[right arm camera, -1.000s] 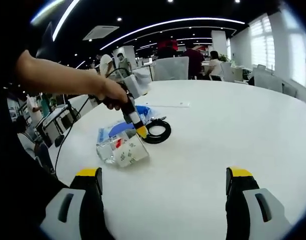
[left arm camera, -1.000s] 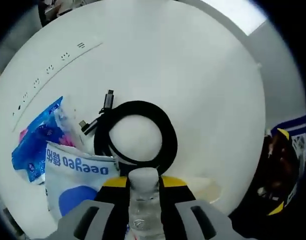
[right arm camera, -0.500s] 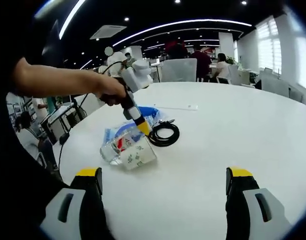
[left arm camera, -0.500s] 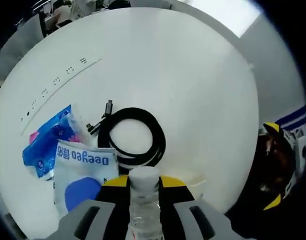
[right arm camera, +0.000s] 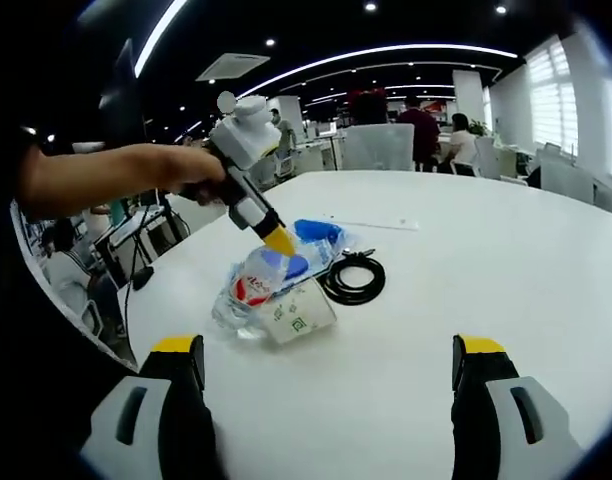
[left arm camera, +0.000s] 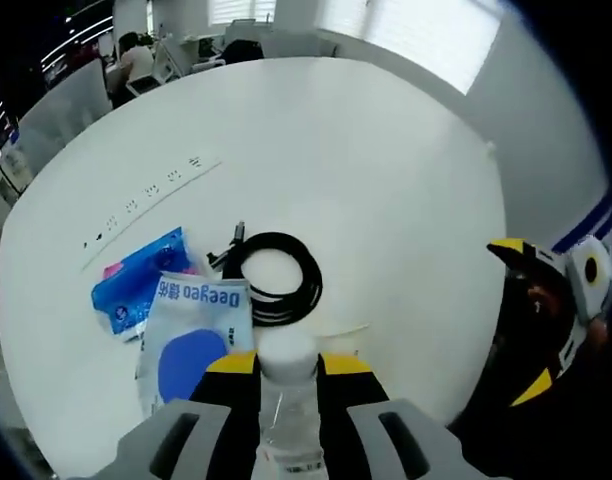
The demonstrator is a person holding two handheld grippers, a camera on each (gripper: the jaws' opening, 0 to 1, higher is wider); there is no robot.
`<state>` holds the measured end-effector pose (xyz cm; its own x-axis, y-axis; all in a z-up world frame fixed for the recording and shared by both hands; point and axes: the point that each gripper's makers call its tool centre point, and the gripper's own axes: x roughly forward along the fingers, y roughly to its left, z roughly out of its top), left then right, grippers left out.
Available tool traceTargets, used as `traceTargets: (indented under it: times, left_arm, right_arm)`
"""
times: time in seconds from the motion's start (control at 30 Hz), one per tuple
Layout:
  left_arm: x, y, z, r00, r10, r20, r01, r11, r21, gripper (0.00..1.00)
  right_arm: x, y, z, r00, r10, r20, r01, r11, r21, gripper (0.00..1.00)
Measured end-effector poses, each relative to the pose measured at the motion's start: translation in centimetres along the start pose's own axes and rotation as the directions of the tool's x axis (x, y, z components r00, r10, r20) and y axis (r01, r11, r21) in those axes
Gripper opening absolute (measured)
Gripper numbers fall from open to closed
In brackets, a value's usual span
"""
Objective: Arrange the tabletop items into an orderly group along one side of the table until the central work area is clear of visible clutter.
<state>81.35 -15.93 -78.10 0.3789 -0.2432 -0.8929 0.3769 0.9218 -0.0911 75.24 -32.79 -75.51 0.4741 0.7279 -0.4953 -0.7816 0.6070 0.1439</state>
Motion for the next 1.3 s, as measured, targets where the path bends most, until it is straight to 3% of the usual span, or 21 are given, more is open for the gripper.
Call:
traceTargets:
  times: [0.23,0.8,1.3]
  left_arm:
    - [-3.1,-0.9,-1.1,0.997,0.024,0.070,-0.024,1.000,-0.005,0.17]
    - [-7.4,0.0,-4.0,0.980,0.076,0.185,-0.067,0.996,-0.053,0.17]
    - [-10.0,-0.7,-8.7,0.966,0.103,0.239,-0.094,0.994,-0.052,0.17]
  right_arm:
    - [1.0,1.7,0.5,0.999,0.043,-0.001,-0.043,0.999,-0.031,1.00]
    - [3.2,5.5,1.9,0.989,0.145,0.002,-0.145,0.987,-0.068,1.00]
    - [5.4,9.3,2.5,0.966,0.260,-0.009,-0.259,0.959,-0.113,0.98]
